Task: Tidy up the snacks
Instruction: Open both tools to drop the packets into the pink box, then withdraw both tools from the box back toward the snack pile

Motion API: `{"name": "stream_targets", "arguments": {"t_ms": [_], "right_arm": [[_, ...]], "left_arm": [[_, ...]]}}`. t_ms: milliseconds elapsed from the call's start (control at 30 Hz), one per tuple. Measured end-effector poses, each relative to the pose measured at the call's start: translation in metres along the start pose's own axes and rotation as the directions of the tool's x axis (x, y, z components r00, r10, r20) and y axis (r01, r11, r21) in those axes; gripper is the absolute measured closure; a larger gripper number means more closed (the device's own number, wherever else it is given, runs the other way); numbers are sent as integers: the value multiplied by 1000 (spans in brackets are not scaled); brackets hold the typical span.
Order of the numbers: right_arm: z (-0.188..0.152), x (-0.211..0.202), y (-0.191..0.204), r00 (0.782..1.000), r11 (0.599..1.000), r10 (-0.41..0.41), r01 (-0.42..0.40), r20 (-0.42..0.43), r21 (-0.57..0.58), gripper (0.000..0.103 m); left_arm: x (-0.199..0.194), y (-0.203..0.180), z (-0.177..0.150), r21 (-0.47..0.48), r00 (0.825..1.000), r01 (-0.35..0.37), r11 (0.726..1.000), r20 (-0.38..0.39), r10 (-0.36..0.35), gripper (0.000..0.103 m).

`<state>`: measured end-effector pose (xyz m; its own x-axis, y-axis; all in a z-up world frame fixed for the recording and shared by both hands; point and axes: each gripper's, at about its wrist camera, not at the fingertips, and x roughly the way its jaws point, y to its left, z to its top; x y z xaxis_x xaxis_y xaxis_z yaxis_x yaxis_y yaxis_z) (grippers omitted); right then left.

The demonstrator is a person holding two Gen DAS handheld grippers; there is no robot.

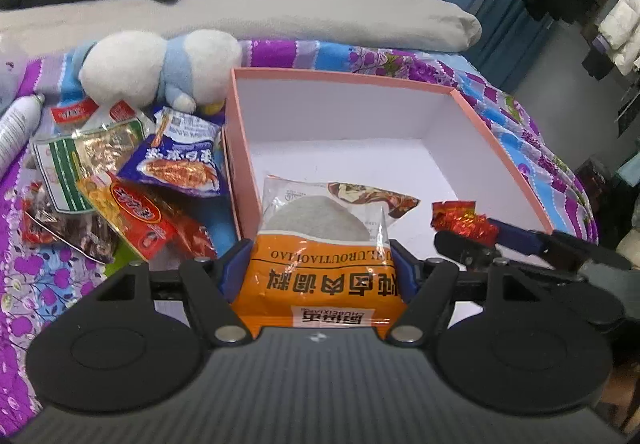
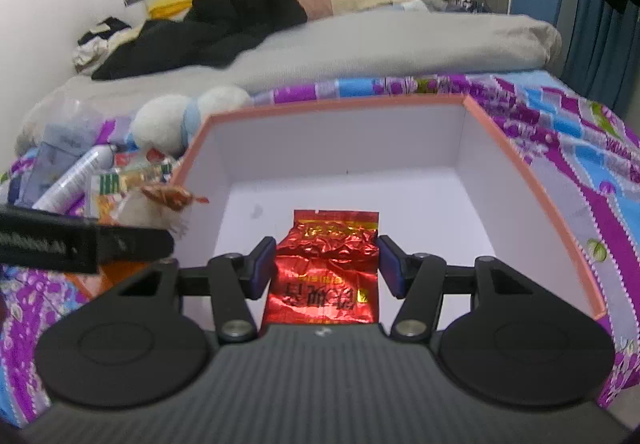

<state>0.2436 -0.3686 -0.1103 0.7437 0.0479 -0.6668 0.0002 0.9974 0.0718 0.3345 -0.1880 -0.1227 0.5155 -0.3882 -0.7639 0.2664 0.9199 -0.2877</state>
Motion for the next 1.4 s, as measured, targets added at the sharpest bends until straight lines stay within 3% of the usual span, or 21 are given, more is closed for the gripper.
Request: {"name": "stream_targets", "arguments": {"t_ms": [233,267,333,400,733,1000,1133,1300,1400], "right_arm": [[-11,9,-4,1000,1000,-9,9,-25,27,45],[-12,9,-5,1000,999,-6,7,-26,36,42],[-13,10,-7,1000,999,3,-1,-31,53,28],[-13,9,-8,1000,999,-3,5,-28,52,28],[0,-27,-2,997,998,9,-14,80,66,28],[20,-72,28,972,998,51,-60,229,31,28],[26,-92,46,954,996,85,-93,288,15,28],[26,-112,72,931,993,118,-118,345,-22,28],[22,-122,90,920,989,150,-138,361,-61,28]], "left_arm": [[0,1,3,-3,1000,0,1000,-8,0,26],[0,1,3,-8,1000,5,1000,-9,-5,25],[-1,2,3,-15,1000,7,1000,-10,-7,20],[-5,3,3,-21,1000,12,1000,-3,-12,20],[-66,-3,9,17,990,4,1000,142,-7,20],[-135,7,3,33,954,-7,999,298,-3,20],[-168,18,-5,30,928,-26,999,372,13,20],[-201,37,-24,16,896,-84,996,438,69,20],[-215,52,-39,-7,887,-104,994,451,97,20]]}}
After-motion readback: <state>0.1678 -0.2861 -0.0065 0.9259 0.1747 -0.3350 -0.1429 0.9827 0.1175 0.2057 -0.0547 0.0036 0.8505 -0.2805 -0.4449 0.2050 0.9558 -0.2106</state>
